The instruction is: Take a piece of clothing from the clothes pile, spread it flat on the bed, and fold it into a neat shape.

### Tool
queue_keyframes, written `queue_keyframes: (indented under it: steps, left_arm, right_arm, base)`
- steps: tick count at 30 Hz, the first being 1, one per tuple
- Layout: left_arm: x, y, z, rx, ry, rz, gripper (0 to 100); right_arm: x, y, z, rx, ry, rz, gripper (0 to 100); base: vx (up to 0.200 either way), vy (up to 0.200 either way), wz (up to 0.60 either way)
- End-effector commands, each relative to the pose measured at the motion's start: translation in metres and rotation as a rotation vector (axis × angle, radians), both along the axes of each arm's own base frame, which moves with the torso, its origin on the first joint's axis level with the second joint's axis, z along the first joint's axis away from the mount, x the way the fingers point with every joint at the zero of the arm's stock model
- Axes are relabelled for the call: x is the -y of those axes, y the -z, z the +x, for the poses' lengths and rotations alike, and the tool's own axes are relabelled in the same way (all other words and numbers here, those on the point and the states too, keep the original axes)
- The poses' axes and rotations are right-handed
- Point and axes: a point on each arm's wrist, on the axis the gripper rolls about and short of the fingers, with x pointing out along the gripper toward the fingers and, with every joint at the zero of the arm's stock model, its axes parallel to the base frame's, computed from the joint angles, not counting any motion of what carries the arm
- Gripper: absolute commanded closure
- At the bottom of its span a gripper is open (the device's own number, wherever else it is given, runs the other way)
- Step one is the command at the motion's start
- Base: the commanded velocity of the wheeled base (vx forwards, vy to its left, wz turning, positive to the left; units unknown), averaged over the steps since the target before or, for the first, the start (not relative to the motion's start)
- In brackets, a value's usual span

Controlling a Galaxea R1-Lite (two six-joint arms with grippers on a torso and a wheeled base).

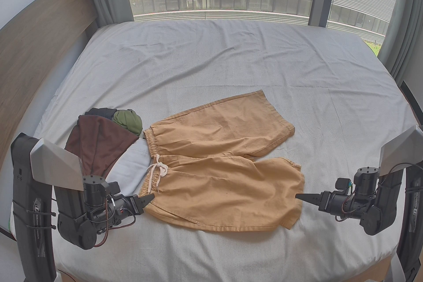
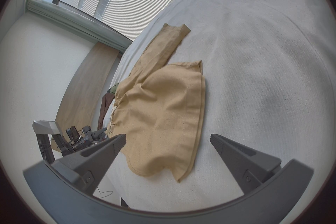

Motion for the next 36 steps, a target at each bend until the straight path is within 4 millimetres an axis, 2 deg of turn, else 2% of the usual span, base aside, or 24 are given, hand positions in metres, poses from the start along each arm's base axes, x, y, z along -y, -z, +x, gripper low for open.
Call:
queue_keyframes:
  steps: [1,4,7,12,18,24,30,36]
  left_arm:
    - [-0.002,-0.037,-0.001,0.079,-0.039,-0.079,0]
    - [-0.002,-0.046,-0.001,0.101,-0.046,-0.099,0]
    - [-0.002,-0.055,-0.002,0.127,-0.047,-0.106,0]
    - [0.0,-0.047,-0.001,0.105,-0.04,-0.103,0]
    - [0.002,-0.046,-0.001,0.103,-0.035,-0.105,0]
    - [0.002,-0.046,-0.001,0.102,-0.035,-0.107,0]
    - [0.003,-0.046,-0.001,0.103,-0.033,-0.108,0]
    - [0.003,-0.046,-0.001,0.1,-0.033,-0.11,0]
  right_arm:
    - [0.0,-0.019,0.019,0.089,0.031,0.044,0]
    - [-0.001,-0.023,0.025,0.109,0.04,0.06,0]
    - [-0.001,-0.029,0.044,0.154,0.061,0.096,0]
    - [0.001,-0.023,0.067,0.194,0.075,0.106,0]
    - [0.01,-0.016,0.091,0.183,0.104,0.103,0]
    - [0.014,-0.01,0.104,0.142,0.124,0.097,0]
    - [0.015,0.011,0.116,0.054,0.209,0.069,0]
    - [0.01,0.008,0.123,0.025,0.228,0.13,0]
  base:
    - [0.0,0.0,0.0]
    - [0.0,0.0,0.0]
    - [0.0,0.0,0.0]
    - [0.0,0.0,0.0]
    - [0.0,0.0,0.0]
    - [0.0,0.0,0.0]
    - [0.0,0.0,0.0]
    - [0.0,0.0,0.0]
